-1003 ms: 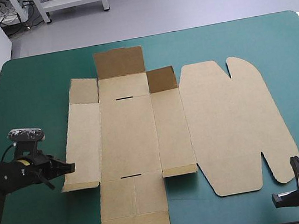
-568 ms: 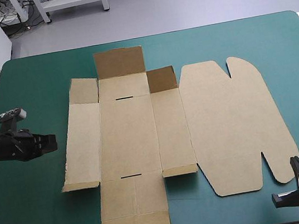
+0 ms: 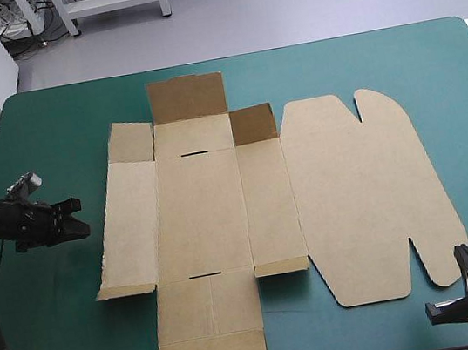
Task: Fold the box
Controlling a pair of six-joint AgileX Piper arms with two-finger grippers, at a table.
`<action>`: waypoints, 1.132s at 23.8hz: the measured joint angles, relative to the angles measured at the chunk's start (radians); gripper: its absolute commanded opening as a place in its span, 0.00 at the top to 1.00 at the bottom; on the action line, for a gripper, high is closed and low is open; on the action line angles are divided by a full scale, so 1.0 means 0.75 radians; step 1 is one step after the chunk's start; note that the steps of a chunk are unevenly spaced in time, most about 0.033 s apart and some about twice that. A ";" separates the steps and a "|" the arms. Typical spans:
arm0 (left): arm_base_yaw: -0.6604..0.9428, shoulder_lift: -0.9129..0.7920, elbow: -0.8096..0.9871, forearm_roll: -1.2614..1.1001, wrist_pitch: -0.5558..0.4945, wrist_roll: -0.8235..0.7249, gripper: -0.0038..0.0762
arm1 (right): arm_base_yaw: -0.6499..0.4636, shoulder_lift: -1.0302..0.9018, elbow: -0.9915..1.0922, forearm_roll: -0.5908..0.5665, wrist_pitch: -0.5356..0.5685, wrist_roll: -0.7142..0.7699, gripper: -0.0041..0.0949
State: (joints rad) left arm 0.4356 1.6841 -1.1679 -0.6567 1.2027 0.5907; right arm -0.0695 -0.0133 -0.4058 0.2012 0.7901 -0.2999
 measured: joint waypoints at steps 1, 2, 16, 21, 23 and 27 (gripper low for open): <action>-0.002 0.002 0.000 -0.004 0.000 -0.005 0.94 | 0.000 0.000 0.000 0.000 0.000 0.000 0.98; -0.003 0.003 -0.001 -0.004 0.000 -0.006 0.92 | 0.000 0.000 0.000 0.000 0.000 0.000 0.98; -0.083 0.019 0.033 0.106 -0.001 -0.127 0.30 | 0.000 0.000 0.000 0.000 0.000 0.000 0.98; -0.083 0.019 0.033 0.105 -0.001 -0.203 0.30 | 0.000 0.000 0.000 0.000 0.000 0.000 0.98; -0.083 0.019 0.033 0.096 -0.001 -0.213 0.30 | 0.000 0.000 0.000 0.000 0.000 0.000 0.98; -0.088 0.019 0.033 0.026 -0.002 -0.217 0.30 | 0.000 0.000 0.000 0.000 0.000 0.000 0.98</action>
State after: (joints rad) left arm 0.3695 1.6984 -1.1434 -0.6370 1.2012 0.4280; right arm -0.0695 -0.0133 -0.4058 0.2012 0.7901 -0.2999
